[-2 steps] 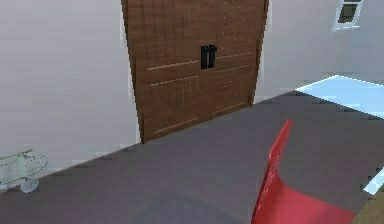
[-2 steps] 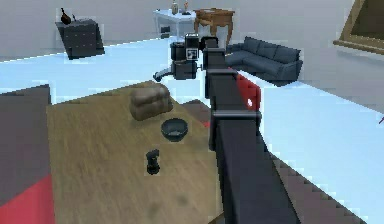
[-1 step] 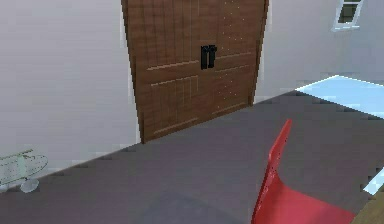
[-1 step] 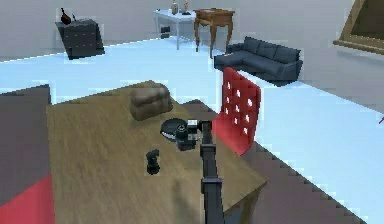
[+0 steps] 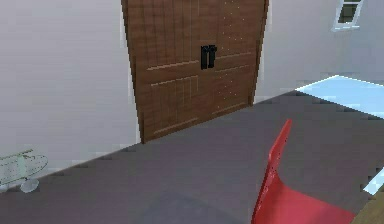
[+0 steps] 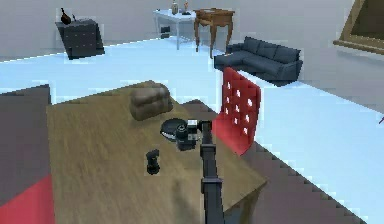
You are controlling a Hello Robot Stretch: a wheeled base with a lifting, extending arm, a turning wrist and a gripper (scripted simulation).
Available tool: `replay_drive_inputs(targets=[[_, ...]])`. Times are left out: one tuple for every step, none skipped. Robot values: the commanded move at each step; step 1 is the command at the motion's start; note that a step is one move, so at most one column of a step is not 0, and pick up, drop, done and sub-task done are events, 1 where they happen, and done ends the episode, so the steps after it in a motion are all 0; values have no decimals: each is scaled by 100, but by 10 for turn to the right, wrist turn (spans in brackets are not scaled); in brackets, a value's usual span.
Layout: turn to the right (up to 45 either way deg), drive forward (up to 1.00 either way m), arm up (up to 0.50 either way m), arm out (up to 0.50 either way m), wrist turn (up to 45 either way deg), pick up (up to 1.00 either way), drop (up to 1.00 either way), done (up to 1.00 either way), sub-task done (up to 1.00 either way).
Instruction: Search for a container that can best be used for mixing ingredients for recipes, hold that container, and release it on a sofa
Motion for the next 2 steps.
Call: replay_drive_inputs(targets=[[0, 0, 10, 0, 0, 0, 0, 0, 0], [0, 0, 18, 0, 0, 0, 0, 0, 0]])
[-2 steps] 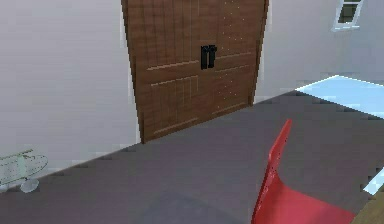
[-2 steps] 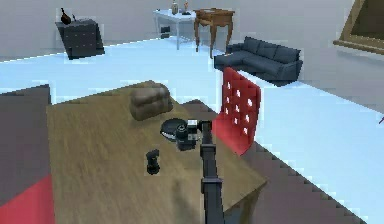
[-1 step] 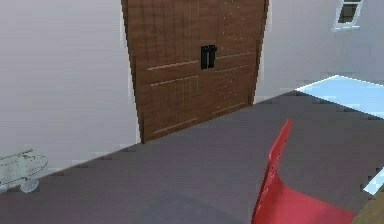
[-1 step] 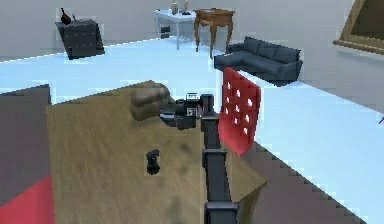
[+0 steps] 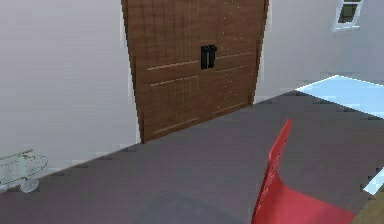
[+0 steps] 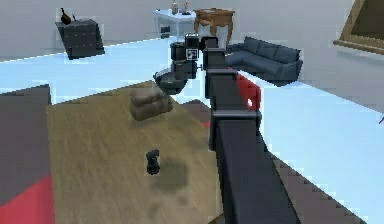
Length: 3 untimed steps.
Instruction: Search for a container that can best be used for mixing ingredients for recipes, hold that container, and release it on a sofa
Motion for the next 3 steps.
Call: replay_drive_inputs(targets=[[0, 0, 0, 0, -450, 0, 0, 0, 0], [0, 0, 0, 0, -450, 0, 0, 0, 0], [0, 0, 0, 0, -240, 0, 0, 0, 0]])
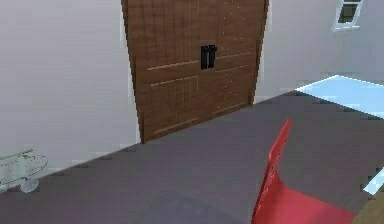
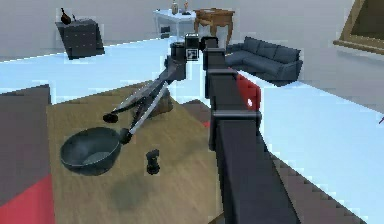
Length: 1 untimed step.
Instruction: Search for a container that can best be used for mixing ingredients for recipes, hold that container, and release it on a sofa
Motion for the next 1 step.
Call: replay_drive_inputs(targets=[[0, 0, 0, -42, 0, 0, 0, 0, 0]])
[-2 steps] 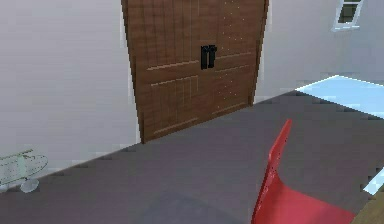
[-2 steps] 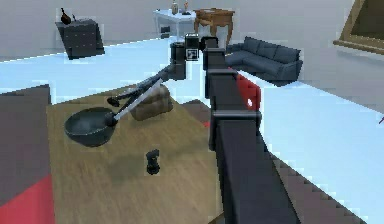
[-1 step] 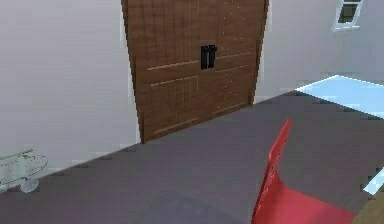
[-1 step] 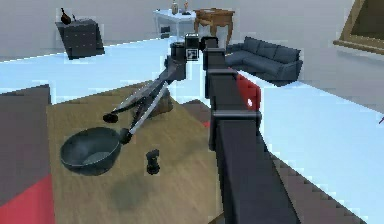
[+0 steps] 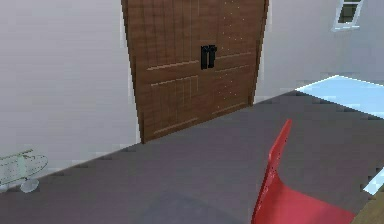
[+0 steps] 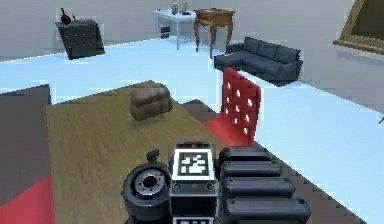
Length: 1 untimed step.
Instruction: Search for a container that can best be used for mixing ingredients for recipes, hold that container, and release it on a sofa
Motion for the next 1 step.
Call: replay_drive_inputs(targets=[[-450, 0, 0, 0, 0, 0, 0, 0, 0]])
